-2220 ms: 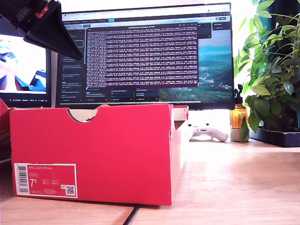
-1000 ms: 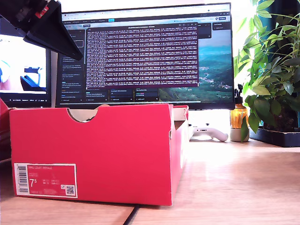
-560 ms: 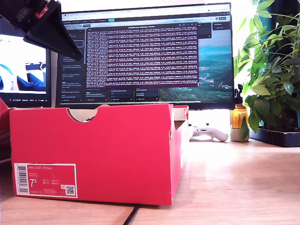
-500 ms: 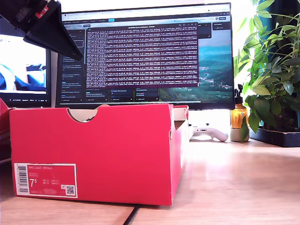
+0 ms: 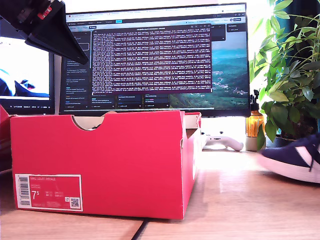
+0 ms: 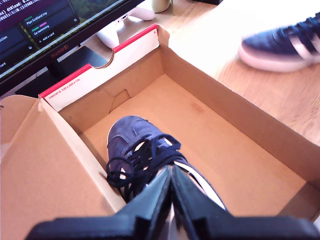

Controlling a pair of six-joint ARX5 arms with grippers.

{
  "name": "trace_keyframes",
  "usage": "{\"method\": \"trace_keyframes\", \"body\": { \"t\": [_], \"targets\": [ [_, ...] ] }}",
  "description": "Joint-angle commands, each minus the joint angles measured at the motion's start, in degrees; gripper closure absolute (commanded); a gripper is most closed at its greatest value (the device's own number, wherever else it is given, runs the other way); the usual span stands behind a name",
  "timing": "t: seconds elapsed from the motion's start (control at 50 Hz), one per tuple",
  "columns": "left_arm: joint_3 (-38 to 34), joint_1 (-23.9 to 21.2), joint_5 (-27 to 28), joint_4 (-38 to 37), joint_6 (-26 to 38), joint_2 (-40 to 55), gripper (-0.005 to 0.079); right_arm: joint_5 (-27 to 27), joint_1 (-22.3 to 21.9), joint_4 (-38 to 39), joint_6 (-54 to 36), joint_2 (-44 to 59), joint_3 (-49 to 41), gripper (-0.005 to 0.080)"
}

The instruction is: Pack the blue shoes by picking the first shoe and placing it inside the red shoebox, left side, then picking and rotating the second shoe and placing it in the shoebox

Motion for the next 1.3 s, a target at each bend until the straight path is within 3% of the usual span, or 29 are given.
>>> {"method": "trace_keyframes", "body": {
  "t": [0.0, 0.24, 0.52, 0.84, 1.12, 1.28],
  "targets": [
    [-0.2, 0.1, 0.2, 0.3, -0.3, 0.0, 0.0761, -0.2, 0.5, 0.7, -6.1, 0.0, 4.5, 0.0765],
    [-0.2, 0.1, 0.2, 0.3, -0.3, 0.0, 0.0761, -2.7, 0.6, 0.0, -23.8, 0.0, 11.4, 0.0765],
    [-0.2, 0.1, 0.2, 0.3, -0.3, 0.0, 0.0761, -7.1, 0.8, 2.4, -35.3, 0.0, 18.5, 0.0765],
    [-0.2, 0.1, 0.2, 0.3, -0.3, 0.0, 0.0761, -25.9, 4.8, 8.1, -46.9, 0.0, 26.7, 0.0765],
    [-0.2, 0.1, 0.2, 0.3, -0.3, 0.0, 0.0761, -39.5, 13.3, 27.5, -54.0, 0.0, 29.2, 0.0765],
    [-0.2, 0.1, 0.2, 0.3, -0.3, 0.0, 0.0761, -40.7, 18.2, 39.9, -59.3, 0.2, 29.2, 0.0765]
  ]
}}
